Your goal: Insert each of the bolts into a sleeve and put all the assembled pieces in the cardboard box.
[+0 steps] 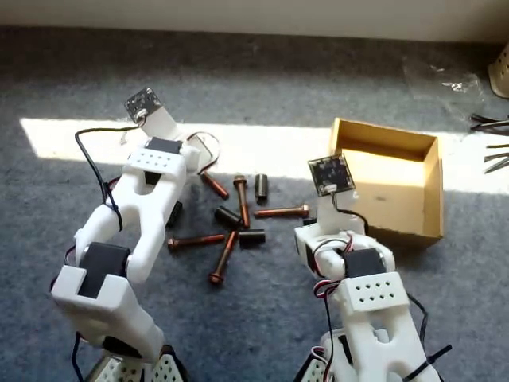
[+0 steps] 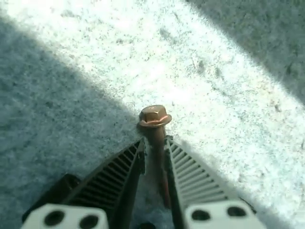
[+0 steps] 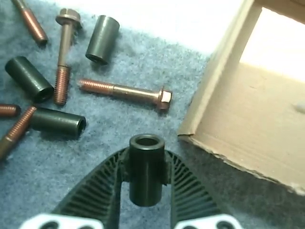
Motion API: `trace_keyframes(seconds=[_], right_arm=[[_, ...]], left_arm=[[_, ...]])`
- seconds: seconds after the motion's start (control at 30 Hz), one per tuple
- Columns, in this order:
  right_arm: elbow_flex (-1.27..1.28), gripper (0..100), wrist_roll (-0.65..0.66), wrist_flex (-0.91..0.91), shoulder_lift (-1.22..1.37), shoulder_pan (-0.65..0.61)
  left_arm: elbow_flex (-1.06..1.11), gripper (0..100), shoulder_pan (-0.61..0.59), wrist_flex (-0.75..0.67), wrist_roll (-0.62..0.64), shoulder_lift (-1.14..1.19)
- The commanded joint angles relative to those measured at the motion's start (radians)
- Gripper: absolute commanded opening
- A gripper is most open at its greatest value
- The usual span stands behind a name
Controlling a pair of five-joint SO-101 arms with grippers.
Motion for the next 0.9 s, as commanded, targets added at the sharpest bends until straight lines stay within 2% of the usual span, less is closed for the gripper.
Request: trace_keyframes(seconds=[0.0,0.27,0.57,0.77,0.87], right_arm=[[-0.008,0.4,0.0,-0.024,-0.016,0.008],[-0.008,0.4,0.0,-0.024,-0.019,0.008],[-0.008,0.4,0.0,-0.024,-0.019,0.008],[-0.008,0.4,0.0,-0.024,-0.019,0.008],[-0.008,0.4,0.0,-0.024,-0.019,0.008]], left_arm=[[-0.051,8,0.001,-0.018,0.006,0.022],[-0.051,8,-0.001,-0.147,0.005,0.117],[-0.051,8,0.03,-0.153,0.003,0.128],[-0.051,19,0.044,-0.153,0.003,0.128],[-0.048,16,0.045,-0.149,0.003,0.128]])
